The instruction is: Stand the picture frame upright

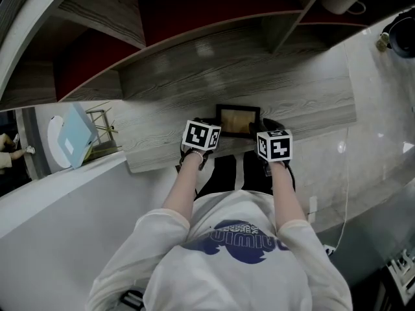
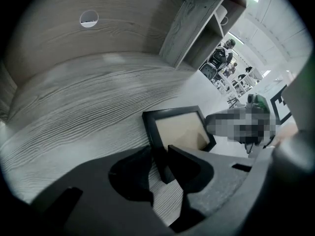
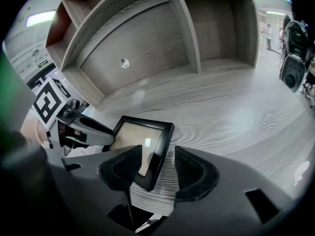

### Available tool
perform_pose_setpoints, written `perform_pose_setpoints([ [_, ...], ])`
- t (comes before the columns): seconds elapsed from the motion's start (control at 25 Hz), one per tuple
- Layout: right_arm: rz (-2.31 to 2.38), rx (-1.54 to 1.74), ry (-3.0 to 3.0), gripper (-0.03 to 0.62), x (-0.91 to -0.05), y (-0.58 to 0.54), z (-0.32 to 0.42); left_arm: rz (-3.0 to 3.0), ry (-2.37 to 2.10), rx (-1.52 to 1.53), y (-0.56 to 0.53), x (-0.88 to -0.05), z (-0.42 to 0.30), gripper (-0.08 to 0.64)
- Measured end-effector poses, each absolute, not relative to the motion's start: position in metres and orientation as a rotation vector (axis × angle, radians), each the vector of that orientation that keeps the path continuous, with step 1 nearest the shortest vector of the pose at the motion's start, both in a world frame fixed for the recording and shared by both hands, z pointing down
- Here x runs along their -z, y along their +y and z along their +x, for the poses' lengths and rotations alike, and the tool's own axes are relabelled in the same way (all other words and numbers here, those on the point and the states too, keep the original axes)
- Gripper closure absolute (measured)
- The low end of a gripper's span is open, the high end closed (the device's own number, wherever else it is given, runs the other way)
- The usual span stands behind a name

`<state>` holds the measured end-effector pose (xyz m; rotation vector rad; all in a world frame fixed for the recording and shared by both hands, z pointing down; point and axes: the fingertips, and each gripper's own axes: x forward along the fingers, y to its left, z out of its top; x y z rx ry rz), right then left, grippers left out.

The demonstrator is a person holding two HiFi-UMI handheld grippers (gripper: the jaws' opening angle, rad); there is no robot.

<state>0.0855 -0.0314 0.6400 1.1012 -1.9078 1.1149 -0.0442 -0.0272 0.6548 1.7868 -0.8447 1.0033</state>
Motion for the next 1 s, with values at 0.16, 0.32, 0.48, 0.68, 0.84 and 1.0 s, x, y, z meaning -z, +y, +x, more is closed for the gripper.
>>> perform_pose_setpoints([
  [0.16, 1.12, -1.098, -1.871, 0.4, -0.6463, -0.0294, 0.0844, 1.786, -0.844, -1.001, -0.0273, -0.6534, -0.0437, 0.449],
  [0.32, 1.138, -1.056, -1.845, 0.43, -0.648, -0.0299, 0.0855, 1.787, -0.841, -0.992, -0.0275, -0.6506, -0.0426, 0.449],
  [0.48, 1.147, -1.02, -1.814, 0.43, -0.6491, -0.0297, 0.0849, 1.789, -0.84, -0.993, -0.0279, -0.6502, -0.0425, 0.449],
  [0.68, 1.149, -0.991, -1.784, 0.442, -0.6493, -0.029, 0.0817, 1.785, -0.838, -0.998, -0.0272, -0.6503, -0.0427, 0.449],
  [0.84, 1.166, -0.996, -1.774, 0.466, -0.6486, -0.0288, 0.0798, 1.783, -0.835, -0.993, -0.0273, -0.6496, -0.0429, 0.449],
  [1.0, 1.174, -1.04, -1.786, 0.475, -0.6481, -0.0289, 0.0801, 1.786, -0.827, -0.99, -0.0274, -0.6504, -0.0435, 0.451],
])
